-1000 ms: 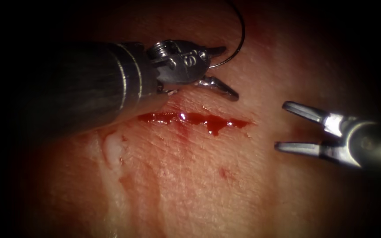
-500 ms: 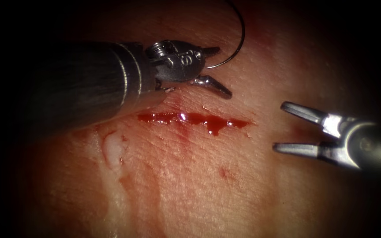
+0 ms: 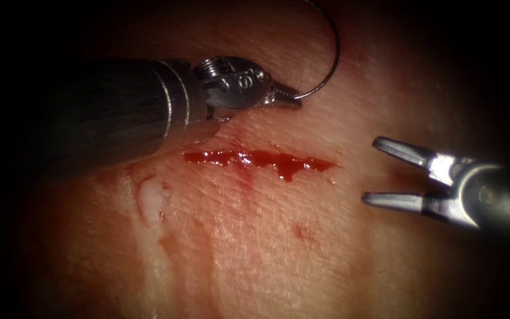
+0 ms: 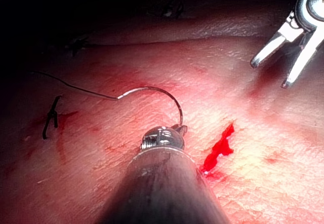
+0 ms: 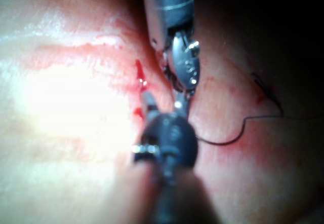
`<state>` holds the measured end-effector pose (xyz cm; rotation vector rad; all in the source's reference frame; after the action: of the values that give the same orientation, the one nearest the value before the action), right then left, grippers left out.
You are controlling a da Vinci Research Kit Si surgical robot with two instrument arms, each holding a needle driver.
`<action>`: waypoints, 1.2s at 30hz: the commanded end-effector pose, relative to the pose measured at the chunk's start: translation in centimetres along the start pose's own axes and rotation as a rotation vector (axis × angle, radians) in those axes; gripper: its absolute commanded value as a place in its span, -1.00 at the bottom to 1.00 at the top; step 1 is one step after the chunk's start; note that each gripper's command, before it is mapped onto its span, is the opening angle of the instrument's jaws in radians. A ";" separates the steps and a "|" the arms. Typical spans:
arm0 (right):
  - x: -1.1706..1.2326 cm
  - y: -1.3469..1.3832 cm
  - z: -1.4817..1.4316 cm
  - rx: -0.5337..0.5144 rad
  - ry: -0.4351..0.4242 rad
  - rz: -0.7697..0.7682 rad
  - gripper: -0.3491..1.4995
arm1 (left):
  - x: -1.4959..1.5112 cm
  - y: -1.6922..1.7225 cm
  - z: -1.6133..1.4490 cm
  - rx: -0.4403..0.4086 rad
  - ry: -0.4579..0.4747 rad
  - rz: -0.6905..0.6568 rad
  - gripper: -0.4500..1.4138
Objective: Wound Closure
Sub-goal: Use the left gripper to pick up the needle, then pass the needle from the left to the right gripper.
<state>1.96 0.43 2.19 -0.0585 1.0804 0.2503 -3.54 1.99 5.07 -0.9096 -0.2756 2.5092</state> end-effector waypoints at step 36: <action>0.08 0.84 0.80 0.233 0.101 0.685 0.22 | -0.43 0.98 -0.95 0.197 0.233 0.614 -1.00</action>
<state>2.46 1.31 2.57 0.5284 1.1810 0.7438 -2.92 0.90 4.21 -1.3281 0.3967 2.8702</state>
